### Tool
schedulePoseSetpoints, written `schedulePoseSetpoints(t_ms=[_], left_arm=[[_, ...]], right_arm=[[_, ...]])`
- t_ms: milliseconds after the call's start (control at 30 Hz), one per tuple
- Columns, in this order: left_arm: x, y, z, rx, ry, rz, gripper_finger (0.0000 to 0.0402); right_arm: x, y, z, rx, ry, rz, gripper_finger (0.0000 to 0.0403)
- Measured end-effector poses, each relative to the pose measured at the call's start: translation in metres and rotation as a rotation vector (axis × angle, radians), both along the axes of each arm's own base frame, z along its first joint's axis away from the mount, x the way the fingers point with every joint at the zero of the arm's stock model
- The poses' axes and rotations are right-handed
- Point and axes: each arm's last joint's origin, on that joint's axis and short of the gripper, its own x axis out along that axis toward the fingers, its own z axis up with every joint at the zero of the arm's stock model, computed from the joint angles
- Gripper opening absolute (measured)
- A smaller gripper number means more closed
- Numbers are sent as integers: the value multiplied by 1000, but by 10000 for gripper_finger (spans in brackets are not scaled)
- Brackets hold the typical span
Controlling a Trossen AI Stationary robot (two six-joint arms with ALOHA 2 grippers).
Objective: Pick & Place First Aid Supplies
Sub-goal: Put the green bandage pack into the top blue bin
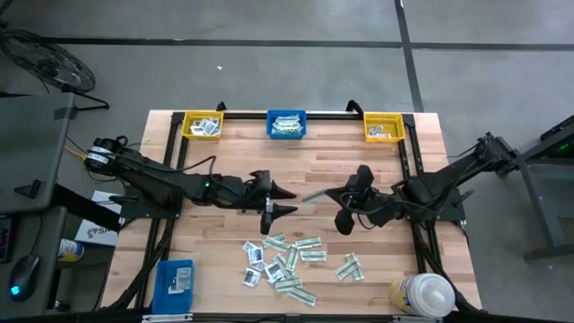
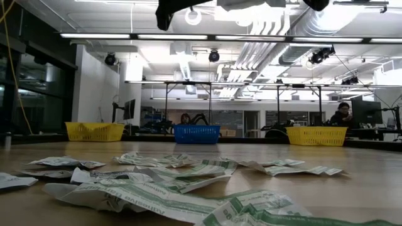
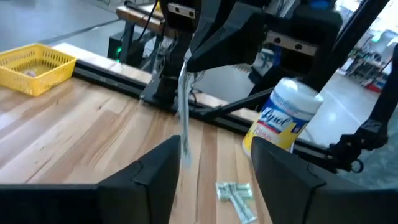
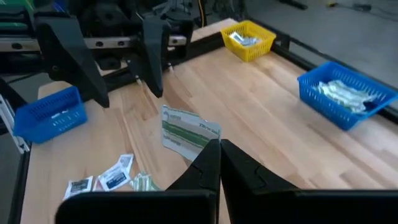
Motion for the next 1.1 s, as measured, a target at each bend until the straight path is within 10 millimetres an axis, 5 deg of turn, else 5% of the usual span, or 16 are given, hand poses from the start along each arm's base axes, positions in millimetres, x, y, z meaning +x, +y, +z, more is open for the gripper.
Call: schedulePoseSetpoints(t_ms=[433,1100], left_arm=[[0,1,7,-15,-72,48,202],[0,1,6,-3,-65,51,202]], right_arm=[[7,3,23,-73,-133,27,0],[5,4,18,24,-78,106,0]])
